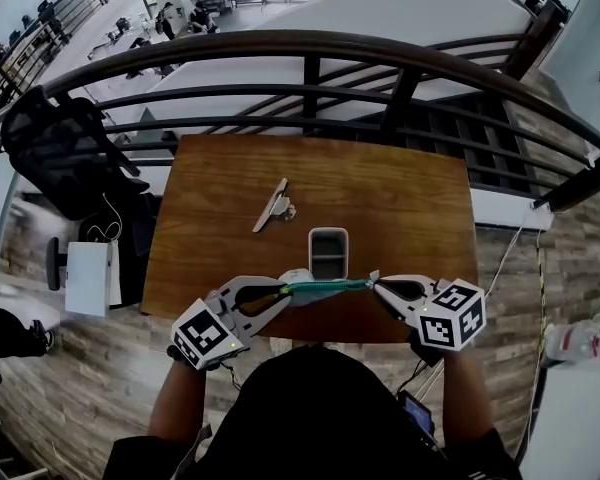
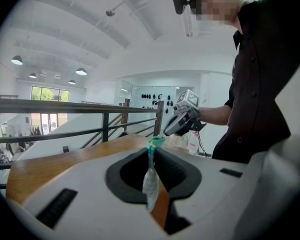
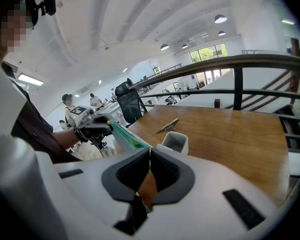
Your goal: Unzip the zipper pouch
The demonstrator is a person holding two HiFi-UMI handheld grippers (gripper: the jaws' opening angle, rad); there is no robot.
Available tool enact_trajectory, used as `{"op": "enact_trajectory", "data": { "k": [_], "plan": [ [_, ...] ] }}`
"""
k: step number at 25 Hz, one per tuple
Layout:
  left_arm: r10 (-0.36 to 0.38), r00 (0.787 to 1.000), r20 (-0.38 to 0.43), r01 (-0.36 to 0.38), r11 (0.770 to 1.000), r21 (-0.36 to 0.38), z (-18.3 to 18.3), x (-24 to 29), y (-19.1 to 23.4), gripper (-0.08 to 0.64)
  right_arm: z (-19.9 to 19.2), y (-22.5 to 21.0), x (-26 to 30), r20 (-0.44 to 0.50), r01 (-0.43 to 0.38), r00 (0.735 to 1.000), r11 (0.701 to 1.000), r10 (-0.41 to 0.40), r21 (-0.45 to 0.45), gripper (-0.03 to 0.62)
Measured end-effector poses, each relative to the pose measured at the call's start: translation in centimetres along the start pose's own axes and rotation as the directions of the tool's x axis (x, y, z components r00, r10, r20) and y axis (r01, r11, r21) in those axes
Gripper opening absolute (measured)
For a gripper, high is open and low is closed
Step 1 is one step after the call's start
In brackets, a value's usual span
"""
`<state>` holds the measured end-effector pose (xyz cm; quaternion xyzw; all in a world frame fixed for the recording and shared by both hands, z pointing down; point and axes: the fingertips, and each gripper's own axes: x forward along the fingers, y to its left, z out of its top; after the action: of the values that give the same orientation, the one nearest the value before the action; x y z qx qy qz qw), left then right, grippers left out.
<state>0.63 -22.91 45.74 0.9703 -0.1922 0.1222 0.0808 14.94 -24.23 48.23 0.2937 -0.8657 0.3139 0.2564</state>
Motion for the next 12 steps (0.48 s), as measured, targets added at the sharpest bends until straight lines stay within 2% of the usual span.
{"op": "enact_trajectory", "data": {
  "k": [5, 9, 12],
  "plan": [
    [0.035, 0.999, 0.006, -0.035, 0.999, -0.008, 0.1, -0.4, 1.1, 0.046, 0.8, 0.2, 0.3, 0.044, -0.018, 0.999, 1.000, 0.017, 0.022, 0.010],
    [0.108, 0.994, 0.006, -0.108, 0.994, -0.020, 0.0, -0.3, 3.1, 0.046, 1.3, 0.4, 0.6, 0.057, -0.029, 0.998, 1.000, 0.029, 0.009, 0.089],
    [0.166, 0.985, 0.037, -0.163, 0.984, -0.065, 0.1, -0.4, 4.8, 0.062, 1.4, 0.9, 0.8, 0.056, -0.045, 0.997, 0.999, 0.045, 0.002, 0.097]
  ]
}}
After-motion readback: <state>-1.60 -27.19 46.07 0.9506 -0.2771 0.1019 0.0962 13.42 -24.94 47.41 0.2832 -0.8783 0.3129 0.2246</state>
